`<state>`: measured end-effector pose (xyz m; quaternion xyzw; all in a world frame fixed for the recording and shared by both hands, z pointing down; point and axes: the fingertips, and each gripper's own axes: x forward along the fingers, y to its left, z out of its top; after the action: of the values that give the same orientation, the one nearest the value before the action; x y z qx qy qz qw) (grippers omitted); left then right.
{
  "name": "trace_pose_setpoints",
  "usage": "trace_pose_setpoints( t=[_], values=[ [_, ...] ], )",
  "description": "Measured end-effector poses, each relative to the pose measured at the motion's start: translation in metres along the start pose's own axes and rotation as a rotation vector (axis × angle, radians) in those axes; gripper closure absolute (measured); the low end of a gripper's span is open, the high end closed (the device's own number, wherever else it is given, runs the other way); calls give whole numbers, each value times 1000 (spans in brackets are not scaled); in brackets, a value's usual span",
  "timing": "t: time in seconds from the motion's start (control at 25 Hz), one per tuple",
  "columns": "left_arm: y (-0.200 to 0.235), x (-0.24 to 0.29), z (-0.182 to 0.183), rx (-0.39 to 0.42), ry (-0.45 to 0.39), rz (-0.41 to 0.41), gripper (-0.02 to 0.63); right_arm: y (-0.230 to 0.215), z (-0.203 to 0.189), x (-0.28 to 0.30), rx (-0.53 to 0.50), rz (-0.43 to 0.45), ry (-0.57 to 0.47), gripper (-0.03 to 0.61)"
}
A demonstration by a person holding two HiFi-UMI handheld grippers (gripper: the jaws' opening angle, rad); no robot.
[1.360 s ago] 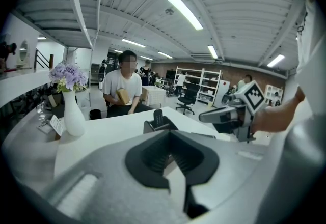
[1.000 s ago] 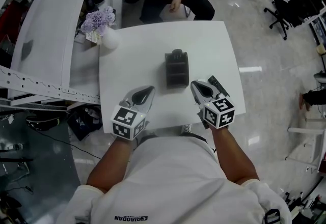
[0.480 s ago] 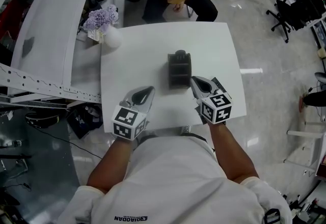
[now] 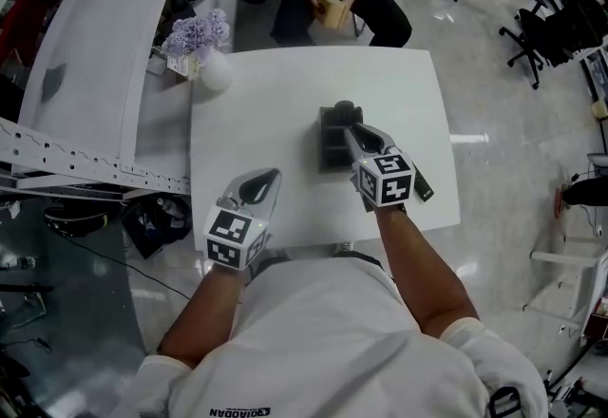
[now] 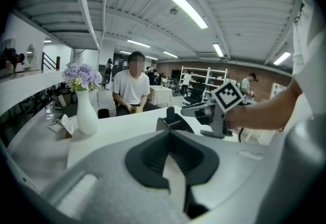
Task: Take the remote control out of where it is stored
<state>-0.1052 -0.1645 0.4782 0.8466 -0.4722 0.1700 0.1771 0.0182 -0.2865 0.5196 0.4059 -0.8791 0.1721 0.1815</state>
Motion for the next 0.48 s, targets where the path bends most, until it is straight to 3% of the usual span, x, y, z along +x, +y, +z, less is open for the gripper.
trace_pose_setpoints(
  t=[0.28, 0.48],
  values=[
    [14, -9, -5, -19, 2, 21, 612, -14, -3, 40, -19, -84, 74, 381],
    [23, -13, -9, -31, 2, 34, 612, -22, -3, 55, -39, -153, 98, 326]
  ],
)
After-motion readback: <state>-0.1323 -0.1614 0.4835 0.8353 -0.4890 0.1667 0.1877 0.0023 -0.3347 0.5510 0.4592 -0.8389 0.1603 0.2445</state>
